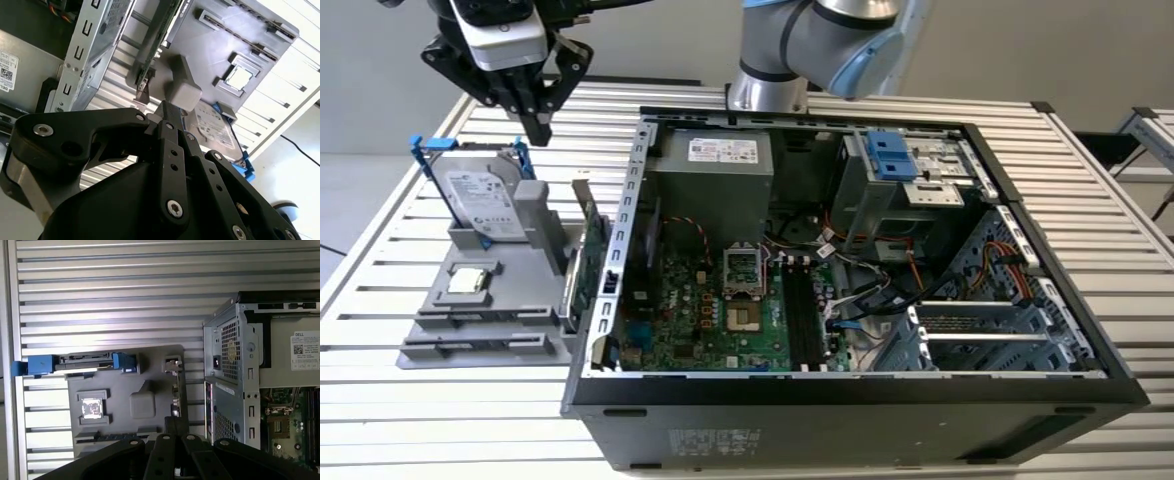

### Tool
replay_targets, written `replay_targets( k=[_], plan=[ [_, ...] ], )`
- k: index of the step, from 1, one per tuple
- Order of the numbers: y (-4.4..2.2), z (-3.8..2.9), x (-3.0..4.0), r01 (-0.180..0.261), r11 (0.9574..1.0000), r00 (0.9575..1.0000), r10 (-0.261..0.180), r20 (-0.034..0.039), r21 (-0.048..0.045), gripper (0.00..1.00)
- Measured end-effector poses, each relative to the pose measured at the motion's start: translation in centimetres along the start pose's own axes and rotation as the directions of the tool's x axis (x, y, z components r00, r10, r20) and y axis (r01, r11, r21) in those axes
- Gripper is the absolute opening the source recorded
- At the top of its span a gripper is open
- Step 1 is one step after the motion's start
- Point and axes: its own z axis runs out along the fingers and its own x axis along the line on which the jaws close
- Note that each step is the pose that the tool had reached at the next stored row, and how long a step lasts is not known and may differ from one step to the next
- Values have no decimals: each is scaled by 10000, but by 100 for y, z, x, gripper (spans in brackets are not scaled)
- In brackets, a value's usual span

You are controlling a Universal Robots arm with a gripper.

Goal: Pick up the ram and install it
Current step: 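Reach for the ram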

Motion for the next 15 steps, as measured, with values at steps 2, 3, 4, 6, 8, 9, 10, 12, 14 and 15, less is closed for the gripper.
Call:
replay_targets(
  k=[2, 3, 4, 6, 8, 9, 10, 12, 14, 15],
  plan=[
    [-1, 0, 13, 1, 10000, 10000, -1, 0, 0, 0],
    [-1, 0, 19, 2, 10000, 10000, -2, -1, 0, 0],
    [-1, 0, 26, 1, 10000, 10000, -1, 0, 0, 0],
    [-2, 0, 36, 2, 10000, 10000, -2, -1, 0, 0],
    [-3, 0, 46, 2, 10000, 10000, -2, -1, 1, 0],
    [-3, 0, 49, 3, 10000, 10000, -3, -1, 0, 0],
    [-3, 0, 53, 4, 10000, 10000, -4, -1, 0, 0],
    [-3, 0, 58, 5, 10000, 10000, -5, -1, 0, 0],
    [-3, -1, 61, 10, 10000, 10000, -10, -1, 0, 0],
    [-3, -1, 61, 10, 10000, 10000, -10, -1, 0, 0]
  ],
)
